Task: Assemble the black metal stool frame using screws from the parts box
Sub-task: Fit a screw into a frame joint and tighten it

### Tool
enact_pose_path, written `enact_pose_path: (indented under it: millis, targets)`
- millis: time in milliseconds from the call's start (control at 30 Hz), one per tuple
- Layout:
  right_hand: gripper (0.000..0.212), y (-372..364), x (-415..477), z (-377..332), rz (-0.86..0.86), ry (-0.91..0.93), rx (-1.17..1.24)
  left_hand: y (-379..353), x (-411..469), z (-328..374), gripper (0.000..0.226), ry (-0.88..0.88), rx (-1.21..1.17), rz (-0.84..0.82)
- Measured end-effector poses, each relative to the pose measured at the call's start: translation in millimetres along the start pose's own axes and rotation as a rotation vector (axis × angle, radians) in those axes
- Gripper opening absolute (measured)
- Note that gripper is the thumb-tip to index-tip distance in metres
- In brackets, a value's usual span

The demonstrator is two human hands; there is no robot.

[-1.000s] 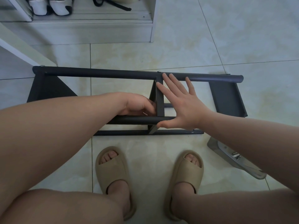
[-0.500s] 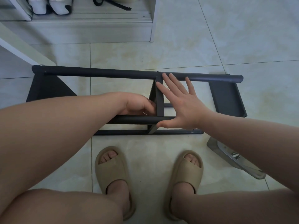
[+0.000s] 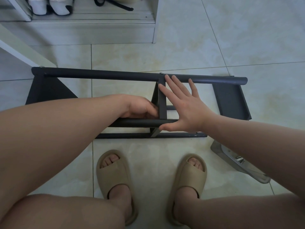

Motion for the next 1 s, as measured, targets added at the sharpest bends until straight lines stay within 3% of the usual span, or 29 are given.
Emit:
enact_pose_path:
  millis: [267,467,600,733,867,1000]
  targets:
    - [0.122,1,0,0,0.005,0.0,0.001,1,0,-10,0.02,0.112,0.01,-0.018]
    - [0.122,0,0,0,0.006,-0.001,0.003,4,3,-7,0.019,0.063,0.085,0.005]
    - [0.122,0,1,1,0.011,0.0,0.004,1,2,-3,0.03,0.023,0.003,-0.012]
    - [0.122,-1,0,1,0.015,0.001,0.002,3,3,-3,0.022,0.026,-0.081,0.018]
    - [0.122,-1,1,0,0.014,-0.001,0.0,6,2,-10,0.017,0.106,0.061,0.035]
    - [0.122,0,1,0,0.01,-0.001,-0.002,4,4,-5,0.014,0.047,0.053,0.031]
Point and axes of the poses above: each hand's wrist, its own x-axis towards the middle knuckle, its own y-axis out of the back of the hand, z = x × y, the point moved 8 cm from there along x, towards the middle knuckle, and after that the axes turned 7 degrees about z, right-handed, at the moved point
